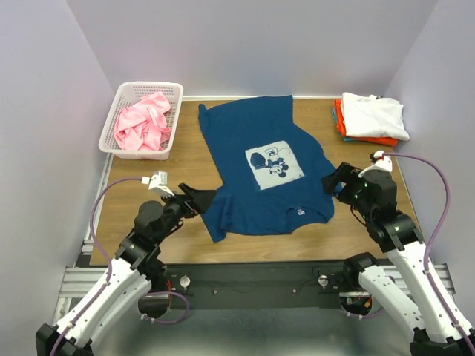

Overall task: Fold and stack the t-shirts
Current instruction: Flatten the tshirt out

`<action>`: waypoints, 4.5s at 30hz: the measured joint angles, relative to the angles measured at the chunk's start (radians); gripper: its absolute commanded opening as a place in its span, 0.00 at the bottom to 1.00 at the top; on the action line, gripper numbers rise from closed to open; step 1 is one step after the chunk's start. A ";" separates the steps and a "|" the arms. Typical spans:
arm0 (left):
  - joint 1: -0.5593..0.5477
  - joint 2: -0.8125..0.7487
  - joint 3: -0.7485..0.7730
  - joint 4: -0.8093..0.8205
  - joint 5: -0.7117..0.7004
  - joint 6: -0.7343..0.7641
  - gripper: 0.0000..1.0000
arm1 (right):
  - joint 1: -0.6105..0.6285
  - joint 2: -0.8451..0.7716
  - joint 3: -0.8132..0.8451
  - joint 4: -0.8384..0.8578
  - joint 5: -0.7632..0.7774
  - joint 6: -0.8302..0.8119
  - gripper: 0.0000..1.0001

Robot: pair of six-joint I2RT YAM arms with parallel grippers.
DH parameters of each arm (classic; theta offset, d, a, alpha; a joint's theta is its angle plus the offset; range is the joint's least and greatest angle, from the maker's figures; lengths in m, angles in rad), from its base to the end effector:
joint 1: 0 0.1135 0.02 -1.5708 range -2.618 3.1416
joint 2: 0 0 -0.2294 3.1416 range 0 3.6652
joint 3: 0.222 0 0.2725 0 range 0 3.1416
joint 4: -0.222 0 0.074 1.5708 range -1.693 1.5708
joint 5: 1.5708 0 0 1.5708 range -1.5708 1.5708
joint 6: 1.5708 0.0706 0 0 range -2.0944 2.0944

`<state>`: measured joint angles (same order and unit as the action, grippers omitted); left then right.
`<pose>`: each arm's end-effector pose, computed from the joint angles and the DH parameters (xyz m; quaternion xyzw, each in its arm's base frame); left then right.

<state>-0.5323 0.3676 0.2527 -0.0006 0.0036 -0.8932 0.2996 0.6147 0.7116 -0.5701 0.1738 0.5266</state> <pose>0.1899 -0.1121 0.2084 -0.1328 0.7348 -0.4359 0.5023 0.2130 0.0530 0.2658 0.1413 0.8393 0.1408 0.5057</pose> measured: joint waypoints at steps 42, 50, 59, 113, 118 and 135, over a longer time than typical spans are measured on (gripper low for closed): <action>-0.075 1.358 0.427 0.536 0.378 0.187 0.95 | -0.252 0.898 0.050 0.393 -0.019 0.223 1.00; -0.084 1.195 0.218 0.588 0.394 0.165 0.95 | -0.264 1.159 0.297 0.500 -0.048 0.151 1.00; -0.248 0.981 0.082 0.495 0.390 0.095 0.96 | -0.264 1.368 0.563 0.547 -0.220 0.016 1.00; 0.131 1.425 0.586 0.377 0.342 0.241 0.95 | -0.132 1.169 0.316 0.475 -0.134 0.109 1.00; -0.019 1.294 0.419 0.406 0.326 0.177 0.95 | -0.160 1.334 0.521 0.473 -0.134 0.050 1.00; -0.182 0.916 0.580 0.073 -0.210 0.150 0.98 | -0.164 1.245 0.631 0.404 -0.166 -0.121 1.00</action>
<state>-0.7147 1.2831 0.8330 0.0723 -0.2062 -0.7437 0.1356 1.8595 1.3430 -0.1658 0.0074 0.4057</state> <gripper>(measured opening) 0.983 0.998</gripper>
